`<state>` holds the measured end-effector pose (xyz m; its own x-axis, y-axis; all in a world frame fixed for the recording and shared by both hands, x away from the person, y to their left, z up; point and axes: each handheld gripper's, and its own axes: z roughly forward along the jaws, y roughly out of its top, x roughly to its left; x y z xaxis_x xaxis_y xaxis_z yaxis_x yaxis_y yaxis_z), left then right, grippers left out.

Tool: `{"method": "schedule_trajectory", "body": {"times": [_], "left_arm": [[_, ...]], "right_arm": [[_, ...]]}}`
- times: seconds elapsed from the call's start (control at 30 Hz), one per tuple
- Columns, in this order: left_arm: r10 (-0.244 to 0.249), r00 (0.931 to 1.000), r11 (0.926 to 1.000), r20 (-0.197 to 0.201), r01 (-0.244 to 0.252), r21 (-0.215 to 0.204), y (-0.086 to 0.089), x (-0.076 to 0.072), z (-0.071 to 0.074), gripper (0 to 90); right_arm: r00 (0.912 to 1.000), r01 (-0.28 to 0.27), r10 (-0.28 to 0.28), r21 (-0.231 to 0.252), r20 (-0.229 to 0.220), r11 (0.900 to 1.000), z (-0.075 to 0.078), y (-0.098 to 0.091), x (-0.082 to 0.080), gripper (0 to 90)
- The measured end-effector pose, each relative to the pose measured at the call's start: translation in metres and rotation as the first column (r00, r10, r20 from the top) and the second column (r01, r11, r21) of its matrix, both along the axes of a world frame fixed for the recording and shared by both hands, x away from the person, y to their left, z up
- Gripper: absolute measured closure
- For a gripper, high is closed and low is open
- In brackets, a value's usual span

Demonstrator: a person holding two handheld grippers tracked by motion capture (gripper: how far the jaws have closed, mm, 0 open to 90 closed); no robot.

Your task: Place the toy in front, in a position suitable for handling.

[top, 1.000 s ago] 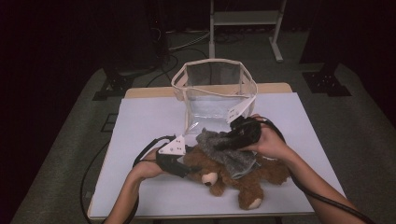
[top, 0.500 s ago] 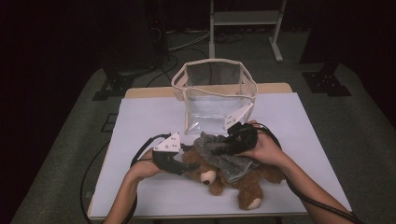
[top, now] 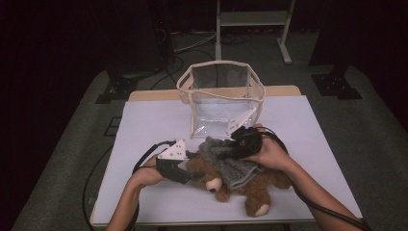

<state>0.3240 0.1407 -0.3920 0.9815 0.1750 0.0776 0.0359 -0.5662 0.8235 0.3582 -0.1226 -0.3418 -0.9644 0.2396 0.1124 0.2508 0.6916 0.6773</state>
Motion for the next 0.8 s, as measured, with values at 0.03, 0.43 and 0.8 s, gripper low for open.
{"method": "schedule_trajectory", "body": {"times": [0.03, 0.43, 0.8], "left_arm": [[-0.005, 1.0000, 1.0000, 0.002, 0.005, 0.005, 0.001, 0.000, 0.000, 38.2], [-0.003, 0.9999, 0.9995, -0.011, 0.004, 0.031, -0.001, -0.001, 0.010, 25.4], [-0.013, 0.9999, 0.9950, -0.002, 0.013, 0.099, -0.021, 0.010, 0.014, 28.9]], "right_arm": [[0.9997, 0.021, -0.021, 0.000, -0.008, 0.9998, -0.001, -0.009, -0.001, 76.0], [0.9856, 0.168, -0.167, 0.060, -0.028, 0.9839, -0.013, -0.084, -0.022, 76.0], [0.9889, 0.147, -0.148, 0.053, 0.015, 0.9877, -0.012, -0.071, -0.028, 75.8]]}}
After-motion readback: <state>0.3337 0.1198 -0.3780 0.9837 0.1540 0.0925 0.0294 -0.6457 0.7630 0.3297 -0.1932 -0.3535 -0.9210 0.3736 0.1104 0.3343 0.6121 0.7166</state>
